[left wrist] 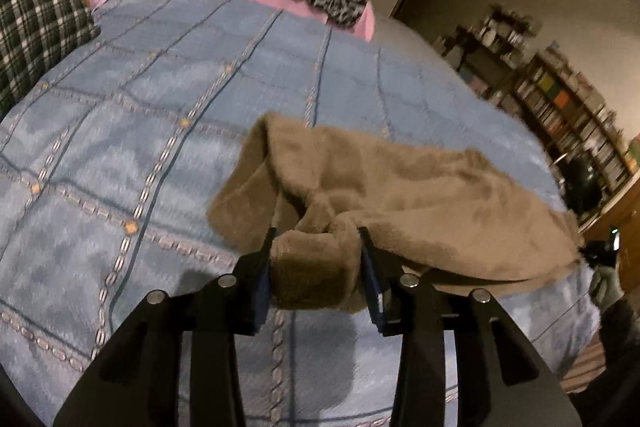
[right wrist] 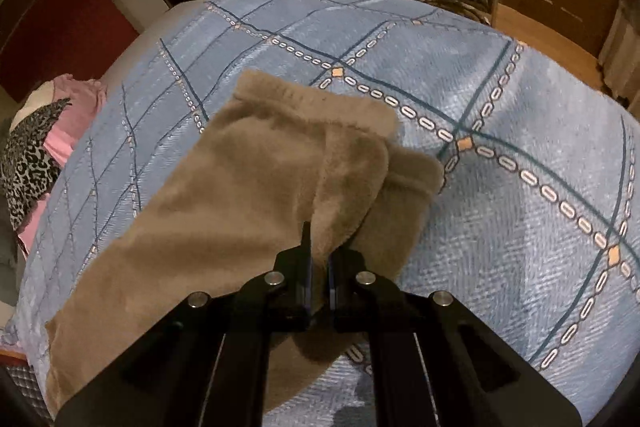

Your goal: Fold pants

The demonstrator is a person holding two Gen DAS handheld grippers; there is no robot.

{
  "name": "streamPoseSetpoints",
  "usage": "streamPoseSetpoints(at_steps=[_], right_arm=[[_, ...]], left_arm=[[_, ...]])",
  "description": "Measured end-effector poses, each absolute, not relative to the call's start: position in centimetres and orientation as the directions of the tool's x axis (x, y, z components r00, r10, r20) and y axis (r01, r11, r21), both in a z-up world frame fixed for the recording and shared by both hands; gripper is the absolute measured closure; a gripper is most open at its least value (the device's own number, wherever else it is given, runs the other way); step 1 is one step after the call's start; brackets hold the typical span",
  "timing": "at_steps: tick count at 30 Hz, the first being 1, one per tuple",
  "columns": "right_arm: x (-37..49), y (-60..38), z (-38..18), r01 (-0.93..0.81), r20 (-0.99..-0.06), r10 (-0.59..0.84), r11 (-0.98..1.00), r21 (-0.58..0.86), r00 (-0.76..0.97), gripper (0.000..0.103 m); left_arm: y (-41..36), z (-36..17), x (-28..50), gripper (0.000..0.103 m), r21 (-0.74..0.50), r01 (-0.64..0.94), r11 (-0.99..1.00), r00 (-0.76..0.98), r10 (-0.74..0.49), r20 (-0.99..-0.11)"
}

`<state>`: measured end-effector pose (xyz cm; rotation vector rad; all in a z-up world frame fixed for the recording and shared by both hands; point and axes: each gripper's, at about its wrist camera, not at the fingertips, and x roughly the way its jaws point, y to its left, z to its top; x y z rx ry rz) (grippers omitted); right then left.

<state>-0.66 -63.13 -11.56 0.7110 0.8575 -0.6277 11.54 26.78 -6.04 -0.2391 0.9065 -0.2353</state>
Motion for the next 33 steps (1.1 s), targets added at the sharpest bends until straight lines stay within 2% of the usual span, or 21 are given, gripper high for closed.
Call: streamPoseSetpoints(at_steps=[8,13,16,18,20,22,23,24,28,29,33], right_arm=[[-2.9,-62.2,-8.8,0.712,-0.783,-0.214,0.598,0.368,0.584,0.098],[-2.8,-62.3,-11.0,0.749,-0.830,-0.241,0.601,0.279,0.503,0.098],[-2.1,-60.9,-11.0,0.745,-0.834,-0.309,0.646,0.169,0.457,0.097],[-1.3,-59.9,-10.4,0.730,-0.828,-0.362,0.679,0.081,0.429,0.086],[-1.3,-59.6,-9.8,0.731,-0.819,-0.396,0.681,0.042,0.416,0.061],[-1.9,-59.4,-8.8,0.741,-0.796,-0.432,0.671,0.030,0.424,0.053],[-2.2,-59.0,-8.2,0.742,-0.781,-0.455,0.670,0.015,0.427,0.052],[-2.4,-58.5,-7.6,0.737,-0.767,-0.471,0.676,0.004,0.435,0.052],[-2.4,-55.7,-5.9,0.681,-0.722,-0.484,0.732,-0.025,0.494,0.048],[-2.2,-54.6,-5.6,0.656,-0.714,-0.471,0.754,-0.022,0.518,0.045],[-0.4,-49.8,-5.5,0.545,-0.707,-0.379,0.839,0.009,0.596,0.044]], left_arm=[[27.6,-6.1,10.6,0.066,-0.319,0.059,0.946,0.605,-0.288,-0.742],[27.2,-5.8,11.2,0.067,-0.267,0.077,0.961,0.609,-0.257,-0.750],[26.9,-6.5,11.6,0.067,-0.224,0.084,0.971,0.587,-0.230,-0.776],[26.4,-7.2,11.7,0.065,-0.179,0.105,0.978,0.561,-0.207,-0.802],[26.3,-7.6,11.6,0.062,-0.156,0.104,0.982,0.550,-0.188,-0.814],[26.7,-7.7,11.3,0.053,-0.169,0.078,0.983,0.548,-0.184,-0.816],[26.9,-7.7,11.2,0.040,-0.172,0.062,0.983,0.551,-0.177,-0.815],[27.3,-7.6,10.9,0.037,-0.182,0.044,0.982,0.559,-0.175,-0.811],[29.4,-6.0,10.0,0.037,-0.249,-0.030,0.968,0.605,-0.180,-0.776],[29.7,-5.5,10.0,0.037,-0.277,-0.040,0.960,0.617,-0.194,-0.763],[29.7,-4.2,10.7,0.037,-0.362,-0.061,0.930,0.639,-0.242,-0.730]])
